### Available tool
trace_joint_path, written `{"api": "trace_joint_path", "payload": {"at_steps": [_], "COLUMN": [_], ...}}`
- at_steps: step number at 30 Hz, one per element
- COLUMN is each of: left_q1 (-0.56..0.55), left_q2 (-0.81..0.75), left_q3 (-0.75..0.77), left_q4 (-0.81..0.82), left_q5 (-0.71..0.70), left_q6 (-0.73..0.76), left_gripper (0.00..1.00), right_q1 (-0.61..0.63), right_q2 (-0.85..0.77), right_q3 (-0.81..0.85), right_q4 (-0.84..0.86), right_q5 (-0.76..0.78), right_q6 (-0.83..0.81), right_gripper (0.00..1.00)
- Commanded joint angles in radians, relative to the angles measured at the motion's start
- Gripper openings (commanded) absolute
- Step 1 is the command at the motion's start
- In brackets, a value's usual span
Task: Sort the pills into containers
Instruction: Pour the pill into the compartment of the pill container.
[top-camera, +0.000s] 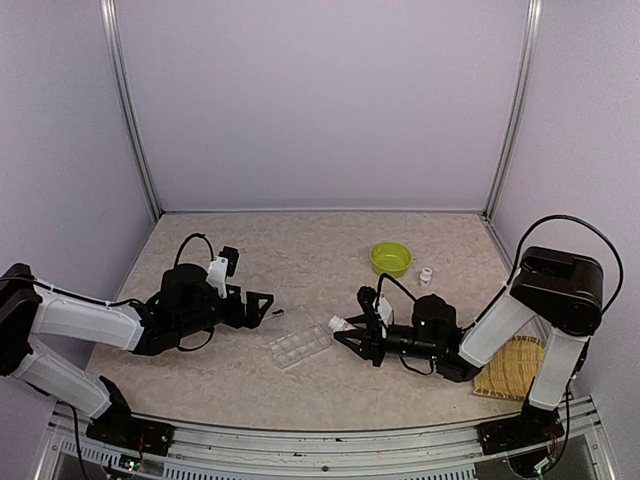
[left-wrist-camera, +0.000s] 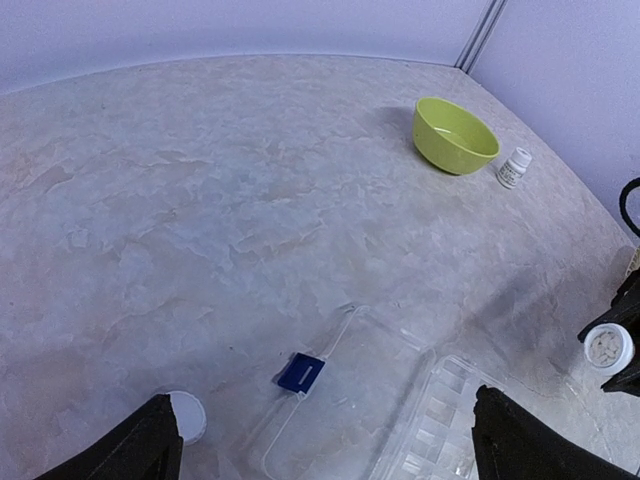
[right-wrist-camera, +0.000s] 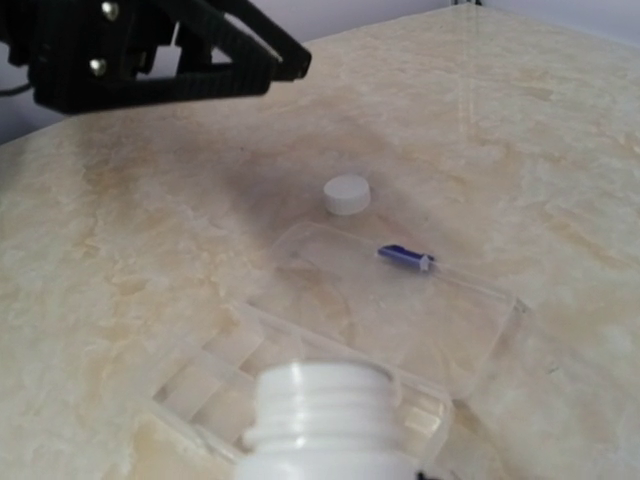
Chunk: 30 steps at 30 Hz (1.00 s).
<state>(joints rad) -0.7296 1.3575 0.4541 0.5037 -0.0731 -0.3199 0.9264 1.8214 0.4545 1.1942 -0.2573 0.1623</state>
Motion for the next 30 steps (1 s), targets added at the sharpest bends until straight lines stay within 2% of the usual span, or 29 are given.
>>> {"api": "trace_joint_path", "payload": {"at_steps": [1, 30], "left_q1": [0.01, 0.016], "left_q2": [0.007, -0.012], "left_q3": [-0.015, -0.018], "left_q4": [0.033, 0.02], "left_q5": [0.011, -0.015], "left_q6": [0.006, 0.002], "left_gripper": [0.99, 0.99], "right_q1": [0.006, 0.005], "right_q2": [0.037, 0.126], "right_q3": [0.03, 0.08], "right_q4": [-0.013, -0.103], "right_q5": [-0.02, -0.018], "right_q6": [0.005, 0.016], "right_gripper": [0.03, 0.03]}}
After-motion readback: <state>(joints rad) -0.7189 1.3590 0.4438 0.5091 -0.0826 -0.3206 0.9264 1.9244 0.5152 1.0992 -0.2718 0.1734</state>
